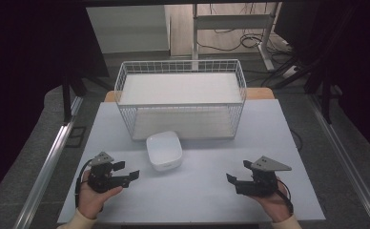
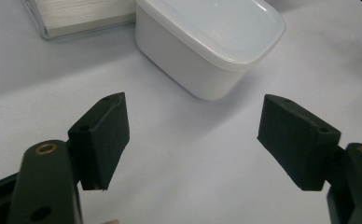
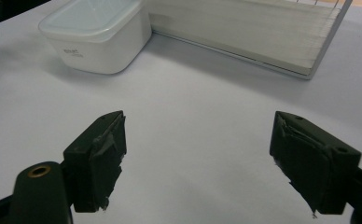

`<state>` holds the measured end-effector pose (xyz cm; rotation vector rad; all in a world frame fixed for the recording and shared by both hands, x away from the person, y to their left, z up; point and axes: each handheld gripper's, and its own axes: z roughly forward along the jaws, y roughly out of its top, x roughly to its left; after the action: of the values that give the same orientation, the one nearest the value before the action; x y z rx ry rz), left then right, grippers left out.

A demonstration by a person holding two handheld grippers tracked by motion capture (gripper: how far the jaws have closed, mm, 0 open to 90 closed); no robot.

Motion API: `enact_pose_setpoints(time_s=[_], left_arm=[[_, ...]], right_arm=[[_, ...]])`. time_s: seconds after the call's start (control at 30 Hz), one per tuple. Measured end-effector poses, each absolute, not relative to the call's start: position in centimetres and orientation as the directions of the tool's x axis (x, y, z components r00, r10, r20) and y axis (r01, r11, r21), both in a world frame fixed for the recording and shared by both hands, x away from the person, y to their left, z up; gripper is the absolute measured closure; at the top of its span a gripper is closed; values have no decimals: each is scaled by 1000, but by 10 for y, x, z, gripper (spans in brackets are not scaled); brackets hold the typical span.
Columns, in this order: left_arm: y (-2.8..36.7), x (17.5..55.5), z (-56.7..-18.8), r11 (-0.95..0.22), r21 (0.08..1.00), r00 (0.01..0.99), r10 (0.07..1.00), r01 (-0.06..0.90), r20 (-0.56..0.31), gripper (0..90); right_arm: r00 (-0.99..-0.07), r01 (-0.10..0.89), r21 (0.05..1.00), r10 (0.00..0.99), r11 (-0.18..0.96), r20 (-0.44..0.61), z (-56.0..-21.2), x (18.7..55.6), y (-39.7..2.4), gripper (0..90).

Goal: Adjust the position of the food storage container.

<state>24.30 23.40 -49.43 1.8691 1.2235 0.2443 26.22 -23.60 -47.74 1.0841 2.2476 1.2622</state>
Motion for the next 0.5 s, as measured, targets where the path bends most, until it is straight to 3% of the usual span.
enact_pose_setpoints(time_s=[0.5], left_arm=[[234,243,-492,-157,745,500,826,648,-260,246]], right_arm=[[-639,475,822,765,312,78,-476,263,-239,212]])
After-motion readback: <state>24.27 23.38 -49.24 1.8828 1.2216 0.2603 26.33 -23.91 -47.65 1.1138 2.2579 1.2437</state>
